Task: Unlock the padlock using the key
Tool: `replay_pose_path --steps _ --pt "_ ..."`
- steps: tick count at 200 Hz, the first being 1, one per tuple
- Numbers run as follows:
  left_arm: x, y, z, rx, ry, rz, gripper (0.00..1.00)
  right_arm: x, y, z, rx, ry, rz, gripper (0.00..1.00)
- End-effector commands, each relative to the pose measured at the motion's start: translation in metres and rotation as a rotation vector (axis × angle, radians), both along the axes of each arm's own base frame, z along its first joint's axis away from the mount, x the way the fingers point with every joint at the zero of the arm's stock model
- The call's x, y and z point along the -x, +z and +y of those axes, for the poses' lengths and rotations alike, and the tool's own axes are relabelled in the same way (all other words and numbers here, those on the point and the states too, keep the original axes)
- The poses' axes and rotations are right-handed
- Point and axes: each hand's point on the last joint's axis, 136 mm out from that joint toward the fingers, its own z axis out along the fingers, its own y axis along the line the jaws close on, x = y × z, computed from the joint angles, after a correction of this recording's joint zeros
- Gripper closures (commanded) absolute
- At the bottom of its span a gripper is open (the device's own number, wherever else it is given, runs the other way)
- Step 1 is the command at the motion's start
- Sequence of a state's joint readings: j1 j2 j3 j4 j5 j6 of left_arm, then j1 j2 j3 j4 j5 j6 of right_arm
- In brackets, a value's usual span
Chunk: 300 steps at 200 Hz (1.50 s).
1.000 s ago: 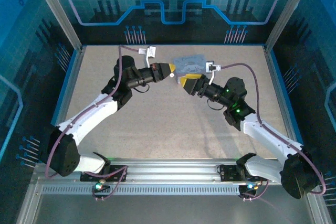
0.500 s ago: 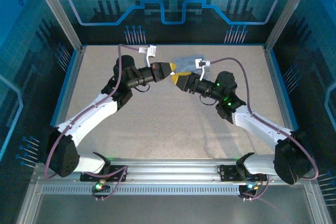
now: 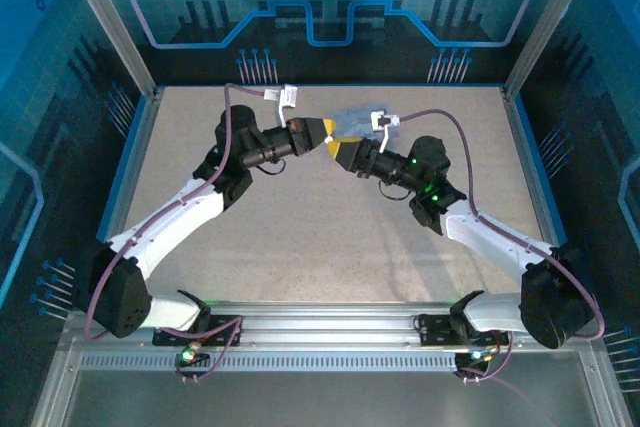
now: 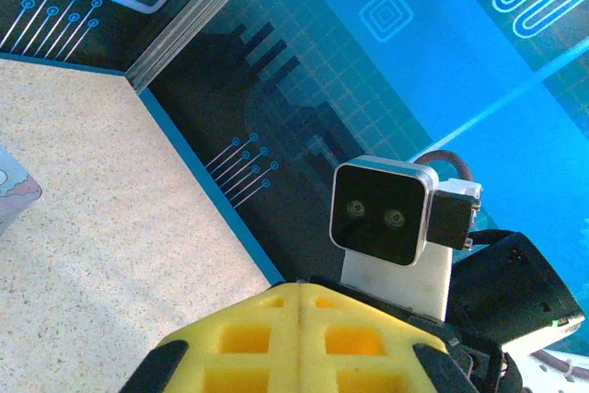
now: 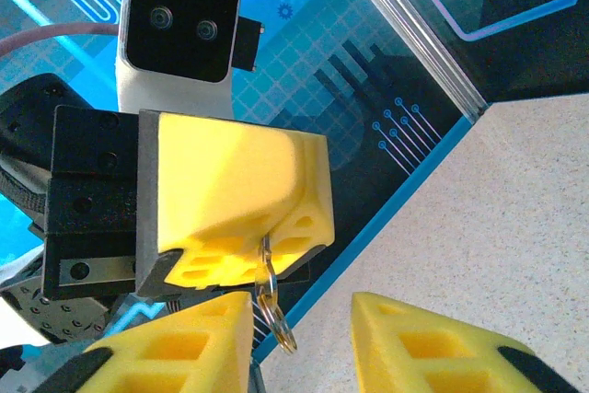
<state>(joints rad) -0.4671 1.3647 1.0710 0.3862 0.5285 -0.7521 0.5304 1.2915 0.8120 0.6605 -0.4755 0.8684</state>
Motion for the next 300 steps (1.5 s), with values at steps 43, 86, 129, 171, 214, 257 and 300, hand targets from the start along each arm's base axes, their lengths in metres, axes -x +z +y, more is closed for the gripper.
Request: replay_pose_path --steps 43,86,129,171,214,257,300 --pt "0.007 0.017 -0.002 0.022 -0.013 -0.061 1.00 0.001 0.016 0.004 -0.040 0.002 -0.032 0.71" --pt "0.006 0.015 -0.002 0.021 -0.013 -0.055 1.00 0.000 0.018 0.004 -0.042 0.002 -0.032 0.73" --pt "0.006 0.013 -0.002 0.021 -0.012 -0.050 1.00 -0.002 0.015 0.005 -0.042 0.002 -0.022 0.76" --pt "0.005 0.011 -0.003 0.020 -0.013 -0.043 1.00 -0.002 0.016 0.006 -0.043 0.003 -0.020 0.77" --pt "0.004 0.008 -0.004 0.019 -0.015 -0.038 1.00 -0.003 0.016 0.007 -0.045 0.003 -0.019 0.77" --pt "0.004 0.007 -0.004 0.020 -0.013 -0.035 1.00 -0.004 0.017 0.007 -0.047 0.001 -0.020 0.79" --pt "0.003 0.005 -0.005 0.019 -0.016 -0.029 1.00 -0.005 0.018 0.006 -0.049 -0.004 -0.019 0.81"
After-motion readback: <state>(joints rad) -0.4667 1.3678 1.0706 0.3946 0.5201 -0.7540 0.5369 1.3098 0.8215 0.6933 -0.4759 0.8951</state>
